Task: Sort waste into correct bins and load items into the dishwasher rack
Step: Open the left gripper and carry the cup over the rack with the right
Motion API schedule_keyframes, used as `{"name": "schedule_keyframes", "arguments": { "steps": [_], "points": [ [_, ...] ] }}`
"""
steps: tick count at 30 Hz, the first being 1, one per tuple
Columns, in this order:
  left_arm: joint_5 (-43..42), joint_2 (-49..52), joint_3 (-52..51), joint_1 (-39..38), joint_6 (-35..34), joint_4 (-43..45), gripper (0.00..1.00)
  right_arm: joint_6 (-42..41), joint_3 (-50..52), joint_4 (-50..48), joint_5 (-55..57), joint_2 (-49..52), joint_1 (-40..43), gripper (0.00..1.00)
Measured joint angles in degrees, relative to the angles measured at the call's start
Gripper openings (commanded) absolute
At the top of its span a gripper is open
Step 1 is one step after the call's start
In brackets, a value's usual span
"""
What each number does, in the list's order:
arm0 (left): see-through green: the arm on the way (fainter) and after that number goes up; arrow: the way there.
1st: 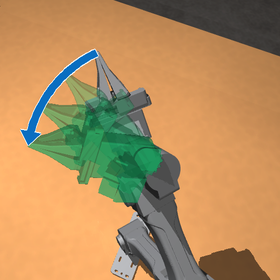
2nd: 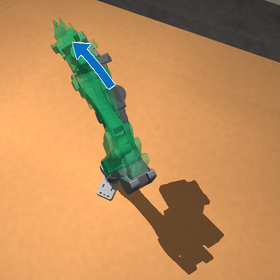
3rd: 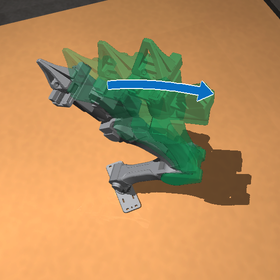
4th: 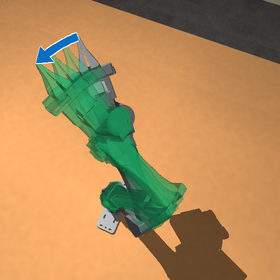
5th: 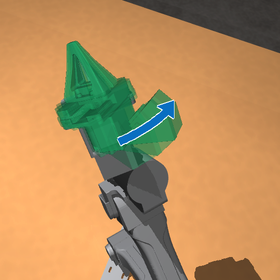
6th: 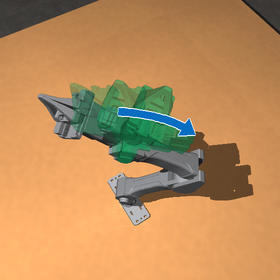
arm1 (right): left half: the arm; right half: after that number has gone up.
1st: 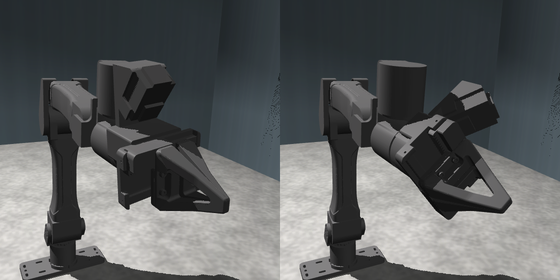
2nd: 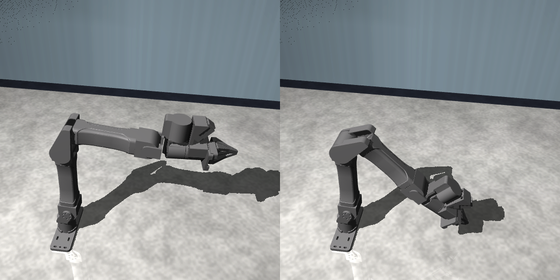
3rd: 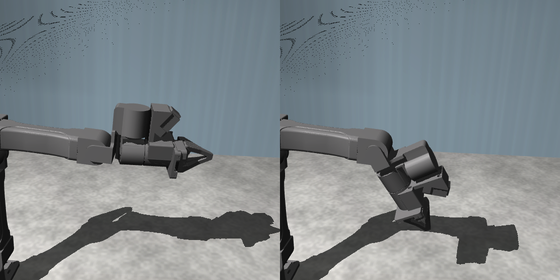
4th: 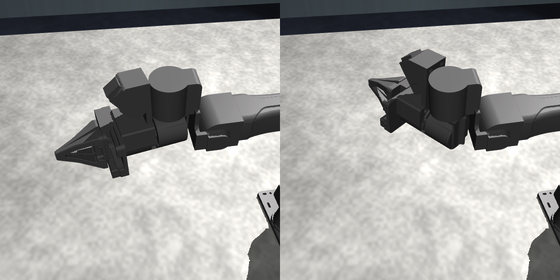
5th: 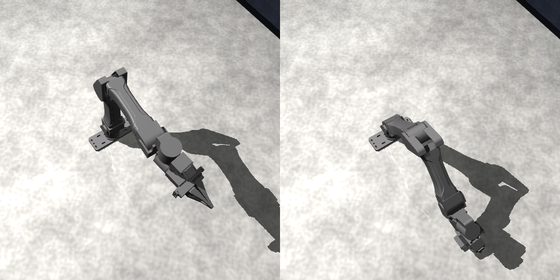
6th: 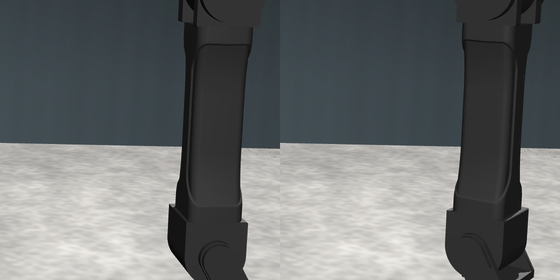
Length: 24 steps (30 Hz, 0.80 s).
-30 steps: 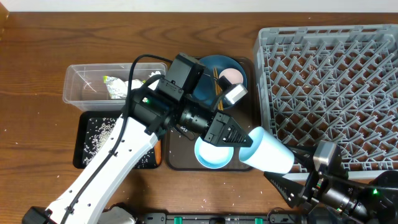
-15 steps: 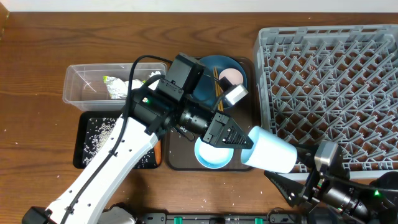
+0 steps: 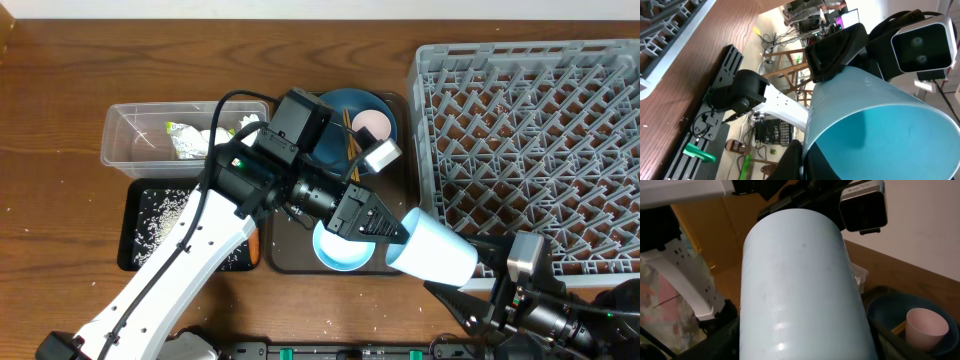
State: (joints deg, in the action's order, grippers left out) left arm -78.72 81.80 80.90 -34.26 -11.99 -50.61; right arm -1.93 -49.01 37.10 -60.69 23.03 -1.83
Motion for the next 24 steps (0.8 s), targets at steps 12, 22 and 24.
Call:
{"name": "schedule_keyframes", "arguments": {
  "steps": [12,22,24],
  "points": [
    [3.4,0.0,0.0,-0.4,0.3,-1.5,0.26,-0.4,0.0,-0.1,1.6,0.0,0.0,0.57],
    [17.7,0.0,0.0,-0.8,0.2,-2.9,0.35,-0.4,0.0,1.5,4.3,0.0,0.0,0.56],
    [21.6,0.0,0.0,-0.8,0.1,-3.5,0.35,-0.4,0.0,2.4,5.5,0.0,0.0,0.56]
  ]
}}
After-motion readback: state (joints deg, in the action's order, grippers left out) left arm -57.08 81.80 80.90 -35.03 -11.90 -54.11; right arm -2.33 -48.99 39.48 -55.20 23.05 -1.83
